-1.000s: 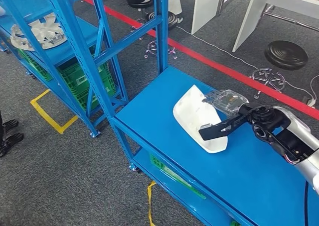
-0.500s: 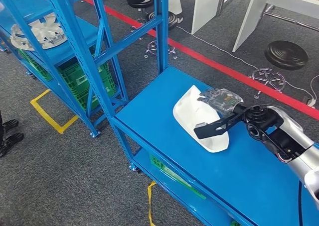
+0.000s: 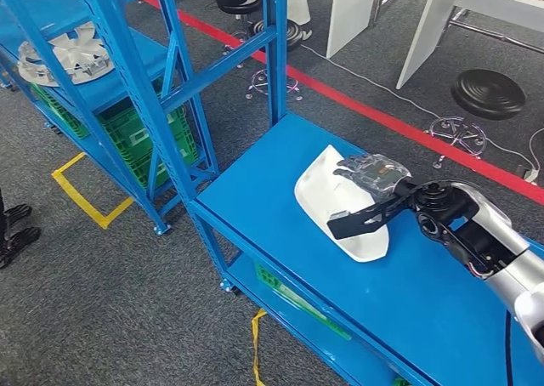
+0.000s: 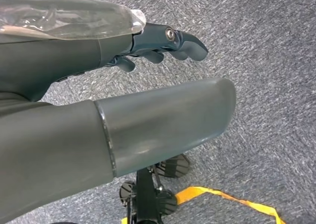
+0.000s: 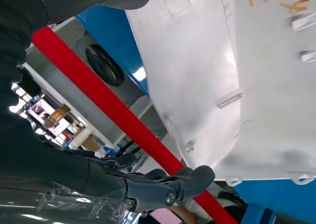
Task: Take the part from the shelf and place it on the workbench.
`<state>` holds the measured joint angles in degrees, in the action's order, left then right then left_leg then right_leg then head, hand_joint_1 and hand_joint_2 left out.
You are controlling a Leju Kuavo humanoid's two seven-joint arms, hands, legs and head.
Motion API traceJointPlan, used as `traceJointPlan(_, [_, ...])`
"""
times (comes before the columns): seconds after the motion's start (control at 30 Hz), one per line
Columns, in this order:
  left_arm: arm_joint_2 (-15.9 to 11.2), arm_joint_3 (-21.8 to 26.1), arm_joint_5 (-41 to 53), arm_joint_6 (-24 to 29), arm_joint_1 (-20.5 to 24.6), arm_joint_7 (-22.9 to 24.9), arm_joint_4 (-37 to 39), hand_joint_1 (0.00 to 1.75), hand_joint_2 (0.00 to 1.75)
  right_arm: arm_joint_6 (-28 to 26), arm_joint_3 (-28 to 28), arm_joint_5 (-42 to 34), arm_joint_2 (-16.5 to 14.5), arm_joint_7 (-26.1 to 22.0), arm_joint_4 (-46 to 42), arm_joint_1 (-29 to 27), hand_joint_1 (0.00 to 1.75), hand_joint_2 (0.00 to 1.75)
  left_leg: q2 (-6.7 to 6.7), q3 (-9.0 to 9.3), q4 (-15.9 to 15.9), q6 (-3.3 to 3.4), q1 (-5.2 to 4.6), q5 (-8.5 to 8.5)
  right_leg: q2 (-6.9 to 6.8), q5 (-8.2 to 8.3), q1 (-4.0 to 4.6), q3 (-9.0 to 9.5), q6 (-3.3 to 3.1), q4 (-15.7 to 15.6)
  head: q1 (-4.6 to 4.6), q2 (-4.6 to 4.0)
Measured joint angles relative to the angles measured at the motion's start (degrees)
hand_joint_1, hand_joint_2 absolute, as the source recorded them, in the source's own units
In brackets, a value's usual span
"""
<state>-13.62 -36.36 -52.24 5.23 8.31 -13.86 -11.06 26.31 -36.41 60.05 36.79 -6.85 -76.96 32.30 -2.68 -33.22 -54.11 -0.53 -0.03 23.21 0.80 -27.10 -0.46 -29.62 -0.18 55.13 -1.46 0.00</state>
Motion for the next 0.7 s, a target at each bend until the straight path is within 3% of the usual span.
traceJointPlan(0.27, [0.0,-0.1,-0.1,0.2,-0.1,0.0,0.0,0.00,0.00,-1.7,0.6,-1.0,-0.2,2.8,0.3,0.0,0.00,1.75,0.00,-0.01,0.0,0.00,0.00,0.00,0.00,0.00,0.00,0.01,0.00,0.0,0.01,0.00])
traceJointPlan(0.7, [0.0,-0.3,-0.3,0.5,-0.3,-0.2,0.0,0.00,0.00,-7.2,6.7,-8.4,-1.0,6.7,2.1,2.1,0.00,1.75,-0.01,-0.02,0.0,0.00,-0.01,0.00,0.00,0.00,0.00,0.01,0.00,0.0,0.01,0.00])
